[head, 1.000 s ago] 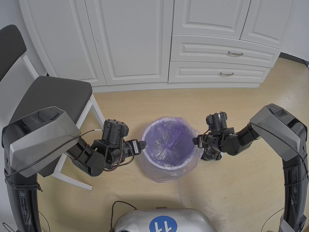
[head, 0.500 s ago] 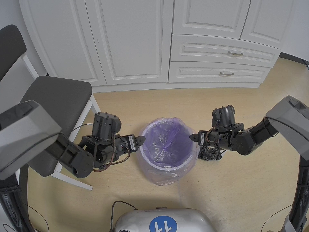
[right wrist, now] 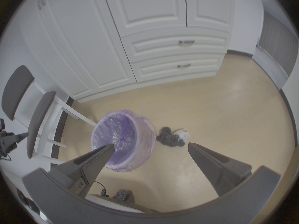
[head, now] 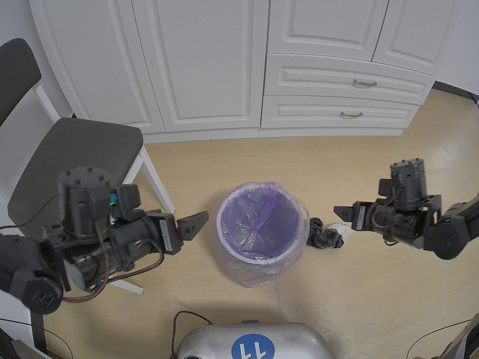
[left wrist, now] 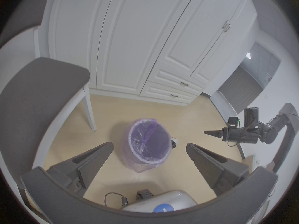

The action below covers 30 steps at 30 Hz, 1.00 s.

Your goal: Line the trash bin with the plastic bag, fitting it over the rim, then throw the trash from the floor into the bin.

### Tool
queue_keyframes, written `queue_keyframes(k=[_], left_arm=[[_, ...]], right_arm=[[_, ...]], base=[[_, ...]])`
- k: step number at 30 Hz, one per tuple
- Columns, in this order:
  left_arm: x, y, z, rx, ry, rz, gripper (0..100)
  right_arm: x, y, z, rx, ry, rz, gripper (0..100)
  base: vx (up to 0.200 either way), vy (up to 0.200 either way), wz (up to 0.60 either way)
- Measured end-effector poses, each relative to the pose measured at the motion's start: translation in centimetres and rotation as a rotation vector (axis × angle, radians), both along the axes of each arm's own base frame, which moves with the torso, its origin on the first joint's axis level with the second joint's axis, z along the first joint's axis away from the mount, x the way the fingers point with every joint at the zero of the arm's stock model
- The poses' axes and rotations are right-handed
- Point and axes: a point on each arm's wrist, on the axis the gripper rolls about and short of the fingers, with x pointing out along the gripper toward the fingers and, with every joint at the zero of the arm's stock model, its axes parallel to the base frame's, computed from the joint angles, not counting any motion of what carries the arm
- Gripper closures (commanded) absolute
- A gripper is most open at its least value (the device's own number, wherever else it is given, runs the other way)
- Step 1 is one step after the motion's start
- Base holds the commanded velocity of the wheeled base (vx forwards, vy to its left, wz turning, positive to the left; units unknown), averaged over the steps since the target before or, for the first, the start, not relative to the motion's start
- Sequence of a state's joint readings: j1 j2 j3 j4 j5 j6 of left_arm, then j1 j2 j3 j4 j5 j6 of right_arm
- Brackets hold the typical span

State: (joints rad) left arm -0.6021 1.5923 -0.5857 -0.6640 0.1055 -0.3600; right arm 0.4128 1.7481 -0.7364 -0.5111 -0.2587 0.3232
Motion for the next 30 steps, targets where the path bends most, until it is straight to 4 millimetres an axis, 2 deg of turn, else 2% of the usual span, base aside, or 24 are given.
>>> queue_keyframes(k=[5, 10, 17, 20, 23, 26, 30], left_arm=[[-4.2, 2.1, 1.3, -0.016, -0.061, -0.033, 0], [-7.9, 4.7, 2.6, -0.032, -0.142, -0.028, 0], [-10.1, 7.8, 3.4, 0.098, -0.108, 0.059, 0], [-10.7, 8.8, 4.9, 0.132, -0.111, 0.105, 0], [-11.0, 9.5, 6.5, 0.132, -0.145, 0.151, 0], [-11.2, 10.0, 7.5, 0.132, -0.173, 0.182, 0], [-10.9, 10.5, 7.6, 0.167, -0.177, 0.226, 0]], right_arm=[[-4.1, -2.3, 2.7, -0.108, -0.099, 0.030, 0], [-8.7, -5.2, 4.6, -0.232, -0.147, 0.028, 0], [-12.3, -7.6, 5.2, -0.301, -0.083, -0.008, 0], [-12.8, -8.2, 5.3, -0.315, -0.054, -0.029, 0], [-12.5, -8.5, 5.1, -0.319, -0.016, -0.053, 0], [-11.3, -8.7, 4.5, -0.304, 0.039, -0.082, 0], [-9.2, -8.8, 3.1, -0.270, 0.128, -0.115, 0]], base=[[0.000, 0.000, 0.00], [0.000, 0.000, 0.00], [0.000, 0.000, 0.00], [0.000, 0.000, 0.00], [0.000, 0.000, 0.00], [0.000, 0.000, 0.00], [0.000, 0.000, 0.00]])
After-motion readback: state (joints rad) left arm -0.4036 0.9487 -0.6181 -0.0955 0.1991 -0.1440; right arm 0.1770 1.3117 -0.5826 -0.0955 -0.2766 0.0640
